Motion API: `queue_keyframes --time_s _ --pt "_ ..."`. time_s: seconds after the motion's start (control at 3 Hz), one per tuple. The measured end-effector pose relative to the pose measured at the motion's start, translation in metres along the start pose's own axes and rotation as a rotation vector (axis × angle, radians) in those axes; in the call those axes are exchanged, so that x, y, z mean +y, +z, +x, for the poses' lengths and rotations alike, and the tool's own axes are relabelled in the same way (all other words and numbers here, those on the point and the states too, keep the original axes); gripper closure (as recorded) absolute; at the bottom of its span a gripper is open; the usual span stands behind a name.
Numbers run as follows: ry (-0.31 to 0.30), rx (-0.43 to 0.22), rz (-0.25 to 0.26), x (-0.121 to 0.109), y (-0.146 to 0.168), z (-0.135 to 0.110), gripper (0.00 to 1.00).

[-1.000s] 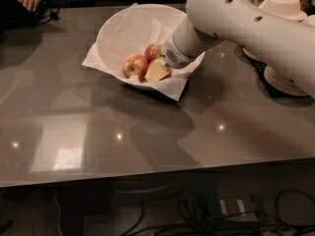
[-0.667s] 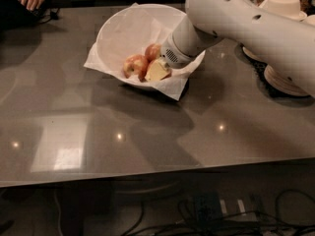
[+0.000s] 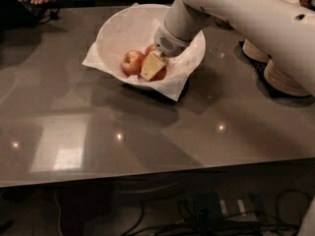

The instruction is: Pick apple from white bowl

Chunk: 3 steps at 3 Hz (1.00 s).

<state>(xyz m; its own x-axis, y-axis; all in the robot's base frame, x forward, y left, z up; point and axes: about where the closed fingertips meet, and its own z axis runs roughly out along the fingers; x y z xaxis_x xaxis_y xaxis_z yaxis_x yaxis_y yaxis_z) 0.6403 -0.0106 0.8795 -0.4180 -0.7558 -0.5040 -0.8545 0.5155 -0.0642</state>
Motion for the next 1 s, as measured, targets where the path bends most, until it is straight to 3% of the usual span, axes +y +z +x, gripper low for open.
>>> queue_keyframes --time_s 0.33,0.67,1.0 --pt "-0.088 0.007 -0.053 -0.001 -0.024 -0.016 1.0" --pt "-0.202 -0.031 -0.101 0.008 -0.063 -0.035 1.0" --pt "-0.281 -0.137 -0.112 0.022 -0.115 -0.047 1.0"
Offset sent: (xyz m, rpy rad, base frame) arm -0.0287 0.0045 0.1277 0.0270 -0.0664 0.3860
